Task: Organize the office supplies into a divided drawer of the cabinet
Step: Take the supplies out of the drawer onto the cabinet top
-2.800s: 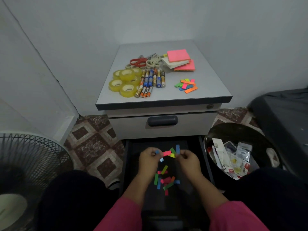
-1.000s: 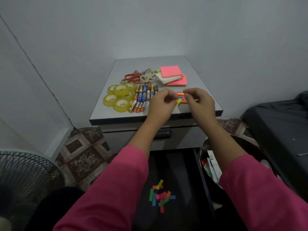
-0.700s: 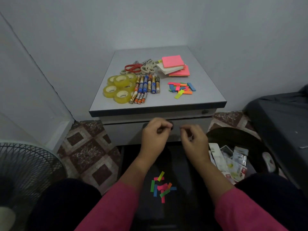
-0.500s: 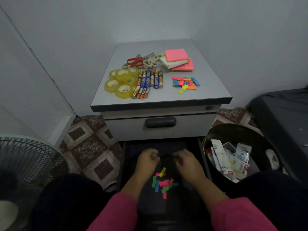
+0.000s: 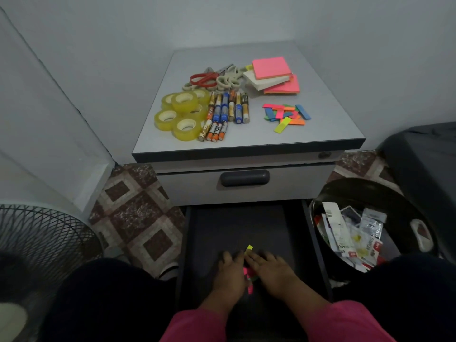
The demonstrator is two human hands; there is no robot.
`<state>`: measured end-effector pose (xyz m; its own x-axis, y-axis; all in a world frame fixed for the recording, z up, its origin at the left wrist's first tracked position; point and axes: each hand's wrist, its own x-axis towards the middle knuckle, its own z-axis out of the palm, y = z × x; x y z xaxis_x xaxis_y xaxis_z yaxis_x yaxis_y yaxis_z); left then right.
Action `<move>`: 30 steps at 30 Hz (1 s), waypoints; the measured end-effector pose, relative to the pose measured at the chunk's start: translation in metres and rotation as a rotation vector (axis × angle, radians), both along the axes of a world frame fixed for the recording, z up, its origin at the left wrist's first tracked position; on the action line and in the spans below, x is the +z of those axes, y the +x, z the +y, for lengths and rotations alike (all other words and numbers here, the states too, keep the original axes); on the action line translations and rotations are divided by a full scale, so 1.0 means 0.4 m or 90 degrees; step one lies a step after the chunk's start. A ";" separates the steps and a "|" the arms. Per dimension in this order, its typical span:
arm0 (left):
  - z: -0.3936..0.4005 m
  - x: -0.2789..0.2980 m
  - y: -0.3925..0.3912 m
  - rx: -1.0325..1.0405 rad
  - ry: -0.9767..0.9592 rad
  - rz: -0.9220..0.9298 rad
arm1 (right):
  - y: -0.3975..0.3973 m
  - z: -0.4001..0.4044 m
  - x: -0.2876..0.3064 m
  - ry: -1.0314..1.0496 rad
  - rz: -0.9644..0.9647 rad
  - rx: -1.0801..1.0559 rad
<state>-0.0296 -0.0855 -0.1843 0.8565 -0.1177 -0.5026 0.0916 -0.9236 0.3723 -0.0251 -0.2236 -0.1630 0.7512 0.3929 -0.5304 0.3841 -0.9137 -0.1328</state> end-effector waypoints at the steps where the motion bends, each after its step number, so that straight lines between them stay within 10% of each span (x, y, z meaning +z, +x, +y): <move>1: 0.000 0.002 0.000 -0.003 -0.011 -0.015 | 0.001 -0.002 -0.002 0.000 -0.010 -0.001; 30: 0.016 0.006 0.019 0.182 -0.061 -0.046 | 0.002 -0.033 0.001 0.130 0.023 -0.299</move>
